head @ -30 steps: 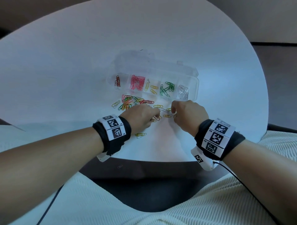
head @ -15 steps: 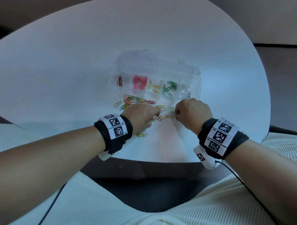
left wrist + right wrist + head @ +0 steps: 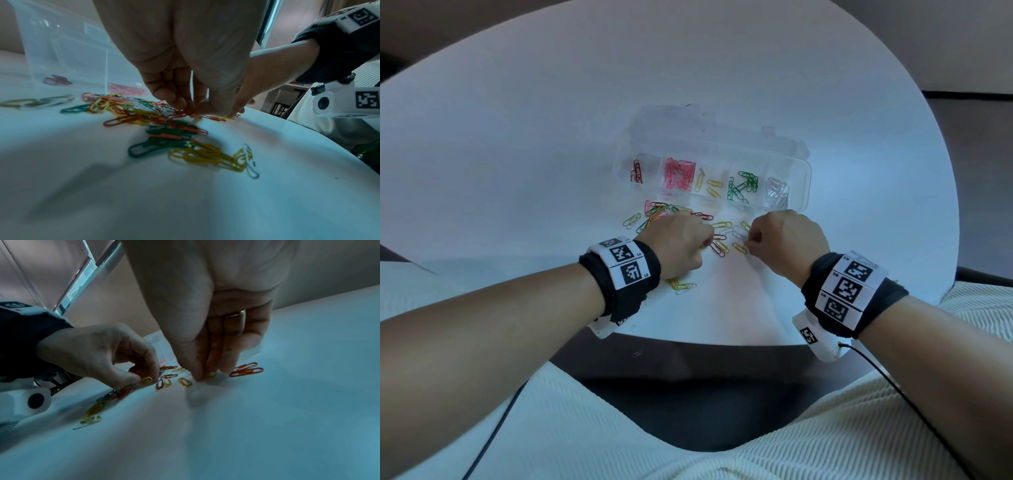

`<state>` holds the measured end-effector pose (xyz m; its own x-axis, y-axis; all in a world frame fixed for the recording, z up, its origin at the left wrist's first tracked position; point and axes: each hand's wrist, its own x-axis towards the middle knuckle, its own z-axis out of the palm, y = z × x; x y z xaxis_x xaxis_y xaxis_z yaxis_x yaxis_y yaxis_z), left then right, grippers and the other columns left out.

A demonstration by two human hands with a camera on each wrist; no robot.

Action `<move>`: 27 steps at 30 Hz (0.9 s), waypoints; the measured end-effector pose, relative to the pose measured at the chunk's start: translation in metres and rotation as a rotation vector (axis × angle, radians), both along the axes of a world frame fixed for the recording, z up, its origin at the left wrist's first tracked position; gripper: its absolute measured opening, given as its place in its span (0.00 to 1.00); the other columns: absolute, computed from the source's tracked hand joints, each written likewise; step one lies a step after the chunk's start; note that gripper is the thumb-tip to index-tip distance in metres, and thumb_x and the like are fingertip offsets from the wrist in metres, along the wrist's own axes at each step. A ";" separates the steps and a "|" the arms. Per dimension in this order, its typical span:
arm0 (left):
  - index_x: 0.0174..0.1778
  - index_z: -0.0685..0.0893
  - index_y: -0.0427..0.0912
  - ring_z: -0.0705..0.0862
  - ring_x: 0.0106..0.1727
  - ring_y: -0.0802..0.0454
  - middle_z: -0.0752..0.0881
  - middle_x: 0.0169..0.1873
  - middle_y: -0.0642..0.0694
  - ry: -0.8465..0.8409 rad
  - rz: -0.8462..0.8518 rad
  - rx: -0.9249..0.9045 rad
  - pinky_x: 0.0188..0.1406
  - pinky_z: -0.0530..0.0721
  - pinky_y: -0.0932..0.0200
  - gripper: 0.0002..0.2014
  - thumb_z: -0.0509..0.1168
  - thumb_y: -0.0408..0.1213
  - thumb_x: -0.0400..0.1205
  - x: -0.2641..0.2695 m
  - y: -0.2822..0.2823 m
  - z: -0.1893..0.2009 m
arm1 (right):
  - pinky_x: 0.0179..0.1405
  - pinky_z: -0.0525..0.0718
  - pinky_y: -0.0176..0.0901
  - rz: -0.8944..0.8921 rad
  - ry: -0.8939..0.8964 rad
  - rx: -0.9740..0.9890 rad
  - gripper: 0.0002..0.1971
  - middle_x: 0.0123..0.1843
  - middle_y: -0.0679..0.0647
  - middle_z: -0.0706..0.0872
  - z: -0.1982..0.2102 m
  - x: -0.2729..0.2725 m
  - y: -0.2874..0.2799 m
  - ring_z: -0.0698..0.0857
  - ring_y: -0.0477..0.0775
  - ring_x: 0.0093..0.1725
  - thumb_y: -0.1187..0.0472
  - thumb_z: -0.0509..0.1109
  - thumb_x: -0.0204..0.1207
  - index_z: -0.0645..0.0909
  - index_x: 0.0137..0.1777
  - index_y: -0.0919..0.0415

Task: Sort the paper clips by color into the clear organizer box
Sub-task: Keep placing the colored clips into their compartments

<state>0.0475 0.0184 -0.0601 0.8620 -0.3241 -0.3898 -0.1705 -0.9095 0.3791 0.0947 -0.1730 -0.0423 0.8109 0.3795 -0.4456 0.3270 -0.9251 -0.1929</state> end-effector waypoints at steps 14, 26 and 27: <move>0.25 0.71 0.38 0.68 0.21 0.52 0.72 0.18 0.47 0.217 0.657 -0.579 0.22 0.64 0.59 0.14 0.54 0.36 0.77 0.018 -0.003 0.026 | 0.35 0.86 0.40 -0.533 0.843 0.740 0.09 0.35 0.61 0.85 0.020 0.011 0.006 0.85 0.55 0.32 0.74 0.65 0.79 0.86 0.49 0.67; 0.70 0.78 0.62 0.82 0.59 0.43 0.86 0.59 0.47 -0.015 0.095 0.083 0.44 0.74 0.56 0.17 0.52 0.47 0.88 0.008 0.007 0.006 | 0.33 0.75 0.40 -0.055 0.174 0.174 0.04 0.32 0.44 0.81 0.014 0.004 0.008 0.78 0.48 0.32 0.53 0.72 0.73 0.89 0.40 0.47; 0.66 0.81 0.59 0.83 0.57 0.43 0.87 0.57 0.47 -0.034 0.098 0.093 0.43 0.75 0.56 0.15 0.54 0.47 0.87 0.009 0.006 0.006 | 0.34 0.74 0.40 -0.066 0.166 0.152 0.03 0.33 0.45 0.81 0.011 0.004 0.006 0.78 0.49 0.32 0.51 0.73 0.73 0.89 0.41 0.45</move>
